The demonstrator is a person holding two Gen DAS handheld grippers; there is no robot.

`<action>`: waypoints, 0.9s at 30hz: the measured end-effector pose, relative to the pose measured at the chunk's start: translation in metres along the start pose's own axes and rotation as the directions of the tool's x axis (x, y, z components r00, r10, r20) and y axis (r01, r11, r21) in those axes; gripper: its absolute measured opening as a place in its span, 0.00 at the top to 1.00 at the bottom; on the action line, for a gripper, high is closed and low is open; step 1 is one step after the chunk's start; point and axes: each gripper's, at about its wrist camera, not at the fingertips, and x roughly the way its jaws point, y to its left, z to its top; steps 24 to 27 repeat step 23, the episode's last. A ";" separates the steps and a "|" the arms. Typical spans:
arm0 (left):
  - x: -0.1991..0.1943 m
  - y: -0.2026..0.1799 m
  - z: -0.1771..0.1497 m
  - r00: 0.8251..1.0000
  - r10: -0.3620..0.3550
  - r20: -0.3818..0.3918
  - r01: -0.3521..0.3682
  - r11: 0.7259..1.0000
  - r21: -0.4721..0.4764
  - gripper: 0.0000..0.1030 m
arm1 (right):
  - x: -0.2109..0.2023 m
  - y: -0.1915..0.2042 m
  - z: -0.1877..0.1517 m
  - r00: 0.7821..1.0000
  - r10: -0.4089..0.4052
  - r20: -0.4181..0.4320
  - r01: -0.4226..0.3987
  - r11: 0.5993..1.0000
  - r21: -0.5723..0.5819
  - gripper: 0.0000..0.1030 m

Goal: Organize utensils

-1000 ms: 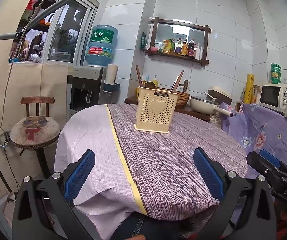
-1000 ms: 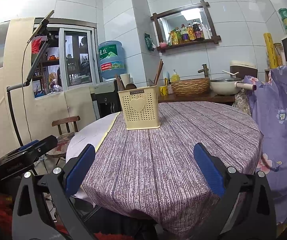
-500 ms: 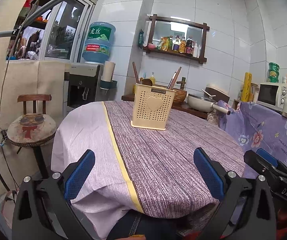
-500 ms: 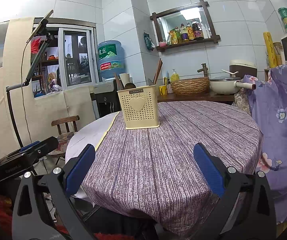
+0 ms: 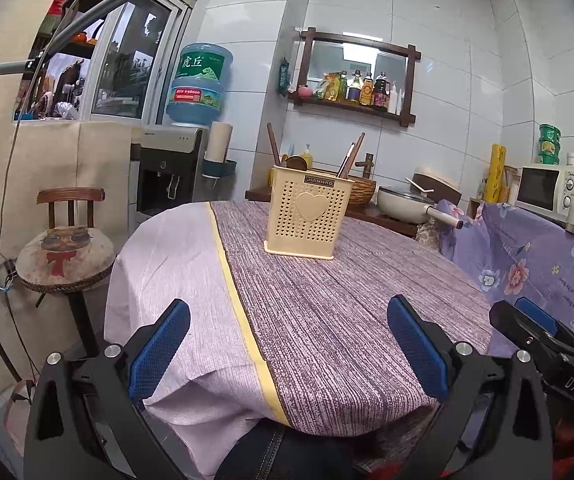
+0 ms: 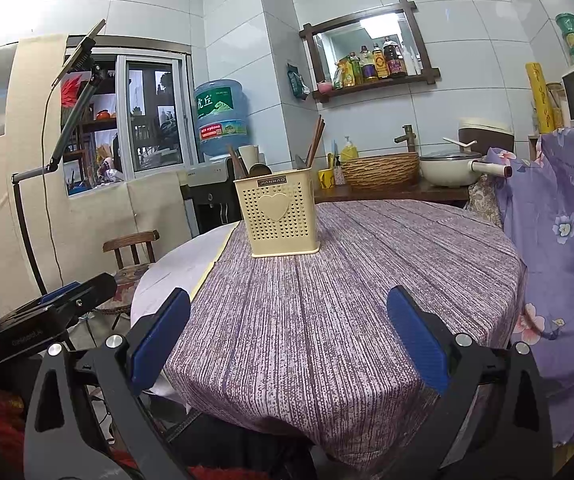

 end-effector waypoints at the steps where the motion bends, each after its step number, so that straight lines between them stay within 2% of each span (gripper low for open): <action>1: 0.000 0.000 0.000 1.000 0.001 0.000 -0.001 1.000 0.000 0.05 | 0.000 0.000 0.000 1.000 0.000 0.000 0.000 1.000 0.000 0.06; 27: 0.002 0.003 0.000 1.000 0.017 -0.011 -0.018 1.000 -0.017 0.05 | 0.001 0.000 0.000 1.000 0.002 -0.009 -0.002 1.000 0.001 0.06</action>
